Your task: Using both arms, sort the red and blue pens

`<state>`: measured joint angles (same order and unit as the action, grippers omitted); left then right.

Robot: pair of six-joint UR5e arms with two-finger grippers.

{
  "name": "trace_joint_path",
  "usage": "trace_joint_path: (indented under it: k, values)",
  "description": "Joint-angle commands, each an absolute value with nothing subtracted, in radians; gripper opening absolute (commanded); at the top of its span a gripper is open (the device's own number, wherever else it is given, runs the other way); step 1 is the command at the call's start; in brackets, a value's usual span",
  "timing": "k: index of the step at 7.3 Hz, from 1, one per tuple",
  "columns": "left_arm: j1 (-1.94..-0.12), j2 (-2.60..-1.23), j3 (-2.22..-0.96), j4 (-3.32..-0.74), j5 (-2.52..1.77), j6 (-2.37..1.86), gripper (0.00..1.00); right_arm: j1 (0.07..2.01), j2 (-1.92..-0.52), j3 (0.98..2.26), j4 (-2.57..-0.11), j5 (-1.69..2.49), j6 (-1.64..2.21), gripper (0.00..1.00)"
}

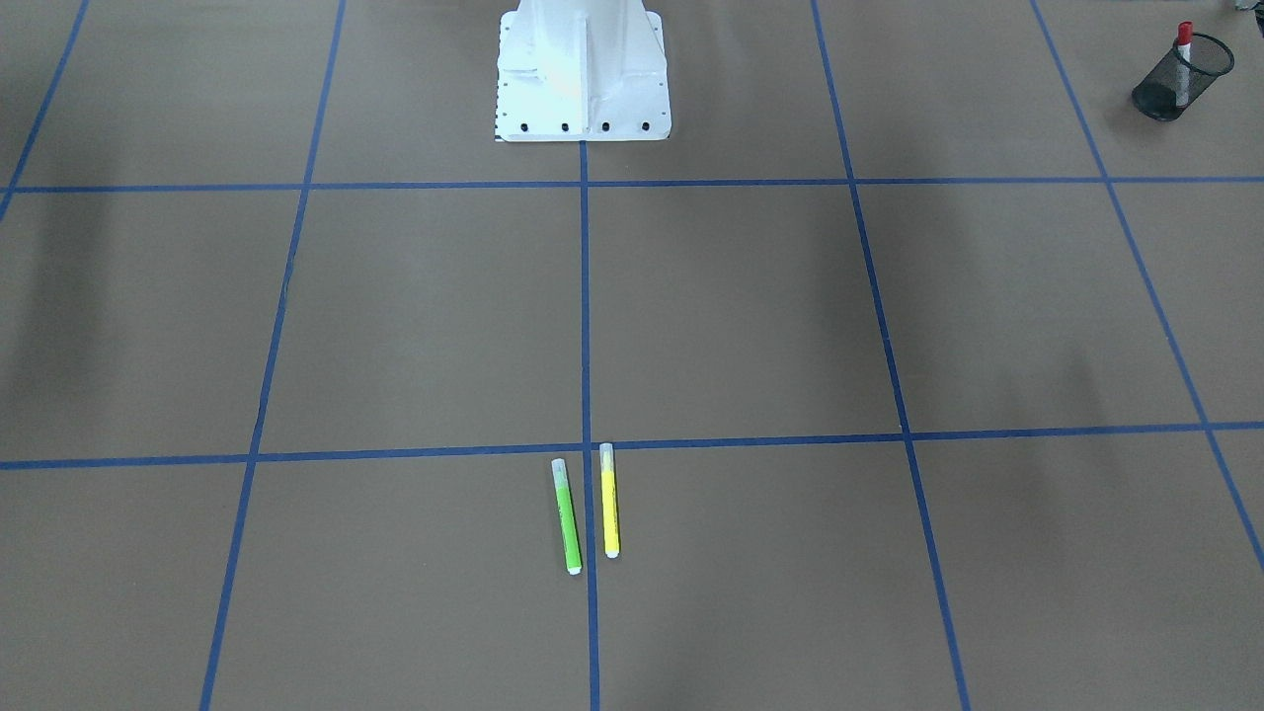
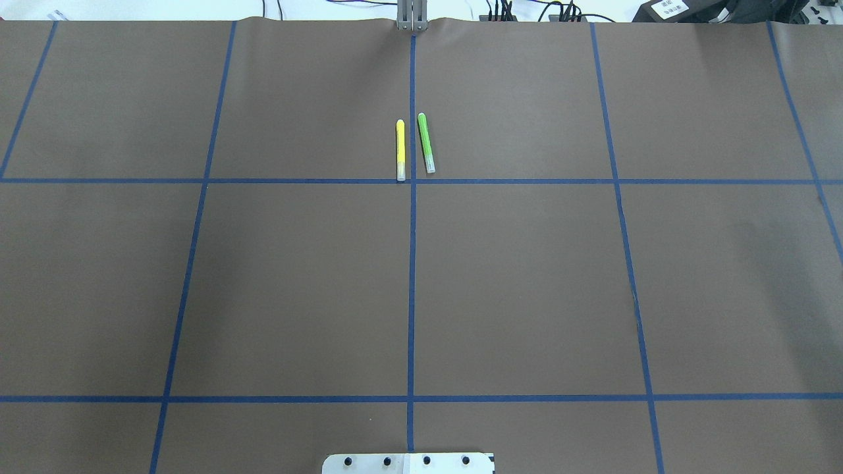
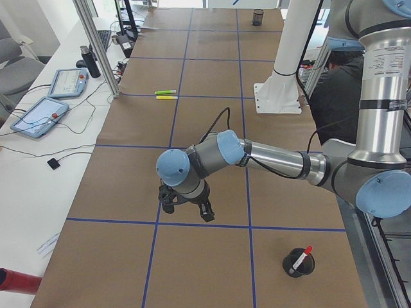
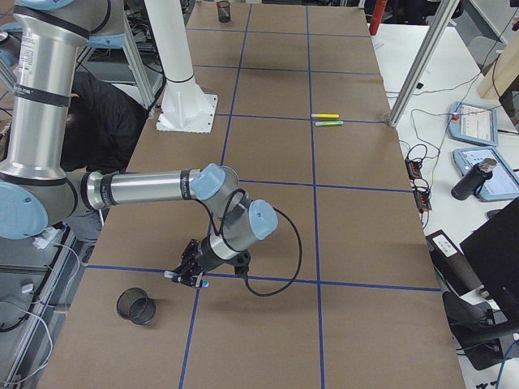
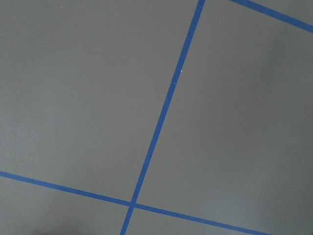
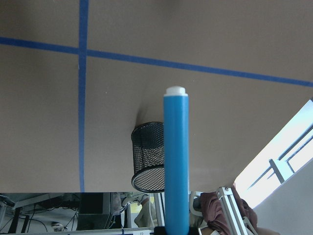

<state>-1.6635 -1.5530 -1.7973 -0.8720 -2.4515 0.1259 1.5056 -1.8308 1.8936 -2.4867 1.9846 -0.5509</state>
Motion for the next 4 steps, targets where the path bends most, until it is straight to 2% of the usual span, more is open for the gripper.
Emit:
trace_joint_path:
  k: [1,2,4]
  values:
    - [-1.664,-1.552,-1.802,-0.874,-2.454,0.126,1.00,1.519,-1.870,1.869,-2.566,2.040,-0.540,0.00]
    - [-1.664,-1.552,-1.805,-0.874,-2.454,0.126,1.00,1.519,-1.871,1.820,-2.577,2.078,-0.540,0.00]
    - [-1.664,-1.549,-1.816,-0.880,-2.456,0.121,1.00,1.519,-1.885,1.807,-2.647,2.088,-0.540,0.00]
